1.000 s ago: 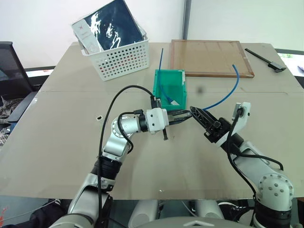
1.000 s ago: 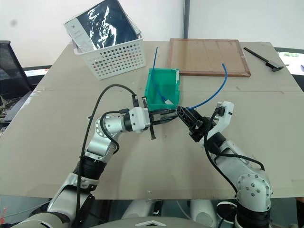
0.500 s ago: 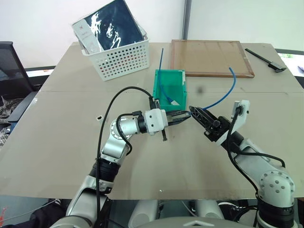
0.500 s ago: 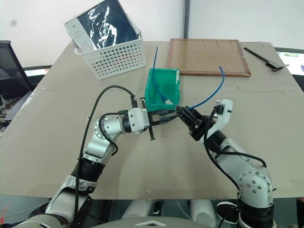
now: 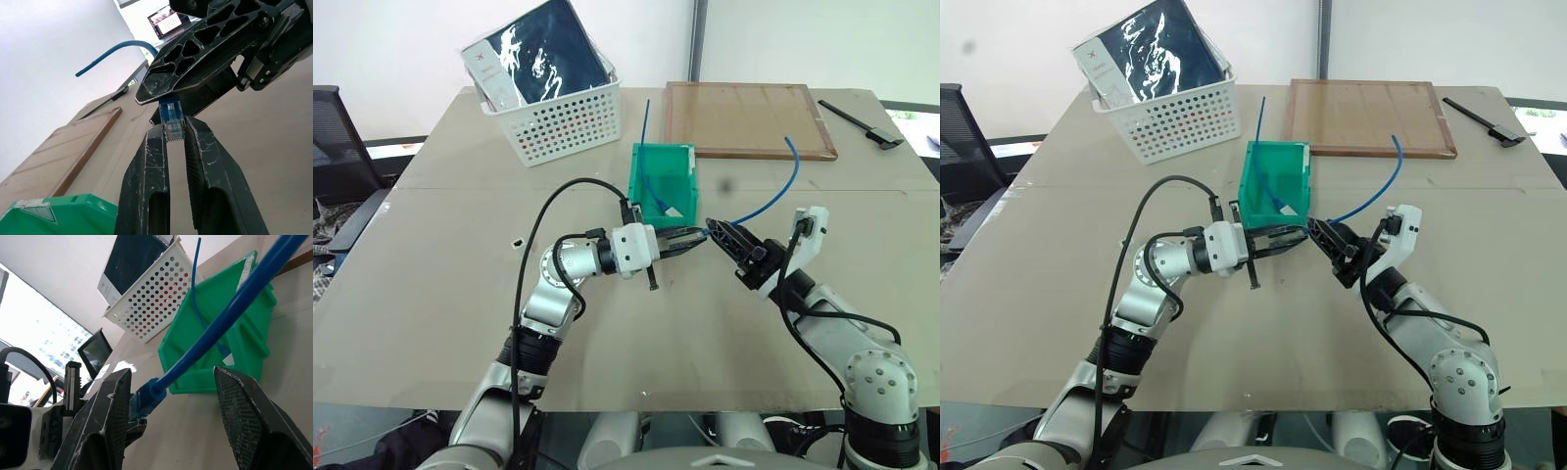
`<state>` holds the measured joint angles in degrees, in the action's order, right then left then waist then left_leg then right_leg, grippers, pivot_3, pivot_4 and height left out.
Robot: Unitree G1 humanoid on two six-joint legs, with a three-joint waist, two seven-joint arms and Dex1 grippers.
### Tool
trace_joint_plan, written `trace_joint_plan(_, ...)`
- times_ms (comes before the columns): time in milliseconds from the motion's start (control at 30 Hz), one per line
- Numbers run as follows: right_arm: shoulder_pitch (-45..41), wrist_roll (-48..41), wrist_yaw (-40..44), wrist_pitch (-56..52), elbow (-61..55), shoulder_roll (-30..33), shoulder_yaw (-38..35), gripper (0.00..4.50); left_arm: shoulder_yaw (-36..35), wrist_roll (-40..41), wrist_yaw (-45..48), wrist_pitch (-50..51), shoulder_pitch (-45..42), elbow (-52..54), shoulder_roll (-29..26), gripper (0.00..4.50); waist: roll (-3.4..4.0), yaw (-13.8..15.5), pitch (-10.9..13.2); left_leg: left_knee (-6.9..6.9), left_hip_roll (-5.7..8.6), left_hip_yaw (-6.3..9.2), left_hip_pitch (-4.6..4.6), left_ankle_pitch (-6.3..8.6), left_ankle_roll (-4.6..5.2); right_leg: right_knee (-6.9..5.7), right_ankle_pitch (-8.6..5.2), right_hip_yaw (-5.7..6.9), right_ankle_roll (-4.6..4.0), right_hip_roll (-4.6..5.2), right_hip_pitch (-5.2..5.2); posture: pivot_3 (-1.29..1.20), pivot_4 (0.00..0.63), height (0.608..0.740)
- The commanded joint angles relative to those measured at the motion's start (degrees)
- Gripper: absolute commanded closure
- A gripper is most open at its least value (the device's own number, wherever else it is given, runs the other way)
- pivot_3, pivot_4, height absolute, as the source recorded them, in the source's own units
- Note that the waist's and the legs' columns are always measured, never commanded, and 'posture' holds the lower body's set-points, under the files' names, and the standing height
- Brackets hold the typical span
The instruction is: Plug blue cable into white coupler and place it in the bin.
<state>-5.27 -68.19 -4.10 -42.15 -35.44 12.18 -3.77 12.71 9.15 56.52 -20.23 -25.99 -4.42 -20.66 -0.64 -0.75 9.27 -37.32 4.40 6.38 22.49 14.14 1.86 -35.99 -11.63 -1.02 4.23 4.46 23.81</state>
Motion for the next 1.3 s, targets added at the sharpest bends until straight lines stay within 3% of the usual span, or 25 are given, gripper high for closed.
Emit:
trace_joint_plan(33,-1.1,1.6,-0.5,1.1,-1.7,0.4,0.3,2.11,-0.1,1.0,-0.5,0.3,0.2,2.8,0.1,4.5,0.0,0.0,0.0,0.0,0.0,0.0,0.0,0.0,0.0,0.0,0.0,0.0,0.0,0.0,0.0,0.0,0.15,0.74)
trace_joint_plan(633,-1.7,5.7,1.3,2.0,-0.9,-0.2,0.8,2.11,-0.1,1.0,-1.2,1.5,0.6,3.6,0.3,4.5,0.0,0.0,0.0,0.0,0.0,0.0,0.0,0.0,0.0,0.0,0.0,0.0,0.0,0.0,0.0,0.0,0.15,0.74)
trace_joint_plan(667,-1.6,5.7,1.8,2.0,-1.0,0.1,0.9,1.7,-0.1,1.0,-1.2,1.5,0.5,3.7,0.3,4.5,0.0,0.0,0.0,0.0,0.0,0.0,0.0,0.0,0.0,0.0,0.0,0.0,0.0,0.0,0.0,0.0,0.15,0.74)
trace_joint_plan(867,-1.5,6.0,2.0,1.4,-1.9,0.6,1.4,1.7,-0.1,1.1,-1.2,1.7,0.7,3.9,0.3,4.5,0.0,0.0,0.0,0.0,0.0,0.0,0.0,0.0,0.0,0.0,0.0,0.0,0.0,0.0,0.0,0.0,0.15,0.74)
trace_joint_plan(900,-1.6,6.3,1.6,1.4,-1.8,0.6,1.5,1.24,-0.1,1.1,-1.2,1.7,0.7,4.0,0.3,4.5,0.0,0.0,0.0,0.0,0.0,0.0,0.0,0.0,0.0,0.0,0.0,0.0,0.0,0.0,0.0,0.0,0.15,0.74)
trace_joint_plan(1000,-1.4,4.5,1.4,1.9,-1.2,-0.5,1.1,1.24,-0.1,1.1,-1.3,1.9,0.9,4.2,0.4,4.5,0.0,0.0,0.0,0.0,0.0,0.0,0.0,0.0,0.0,0.0,0.0,0.0,0.0,0.0,0.0,0.0,0.15,0.74)
trace_joint_plan(1067,-1.2,3.9,1.7,1.9,-1.4,-0.5,0.8,2.29,-0.1,1.2,-1.2,2.0,0.9,4.2,0.4,4.5,0.0,0.0,0.0,0.0,-0.01,0.0,0.0,0.0,0.0,0.0,0.0,0.0,0.0,0.0,0.0,0.0,0.15,0.74)
trace_joint_plan(1133,-1.0,4.0,1.5,1.9,-1.5,-0.4,0.6,3.05,-0.1,1.2,-1.2,2.1,1.0,4.3,0.3,4.5,0.0,0.0,0.0,0.0,0.0,0.0,0.0,0.0,0.0,0.0,0.0,-0.01,0.0,0.0,0.0,0.0,0.15,0.74)
trace_joint_plan(1233,-0.9,3.7,1.3,2.0,-1.6,-0.3,0.6,3.84,-0.2,1.2,-1.2,2.2,1.1,4.4,0.3,4.5,0.0,0.0,0.0,0.0,0.0,0.0,0.0,0.0,0.0,0.0,0.0,0.0,0.0,0.0,0.0,0.0,0.15,0.74)
trace_joint_plan(1267,-0.9,3.6,1.3,2.0,-1.6,-0.2,0.6,4.31,-0.2,1.2,-1.2,2.2,1.1,4.4,0.3,4.5,0.0,0.0,0.0,0.0,0.0,0.0,0.0,0.0,0.0,0.0,0.0,0.0,0.0,0.0,0.0,0.0,0.15,0.74)
trace_joint_plan(1300,-0.8,3.6,1.3,1.9,-1.7,-0.2,0.7,4.45,-0.2,1.2,-1.3,2.2,1.1,4.4,0.3,4.5,0.0,0.0,0.0,0.0,-0.01,0.0,0.0,0.0,0.0,0.0,0.0,0.0,0.0,0.0,0.0,0.0,0.15,0.74)
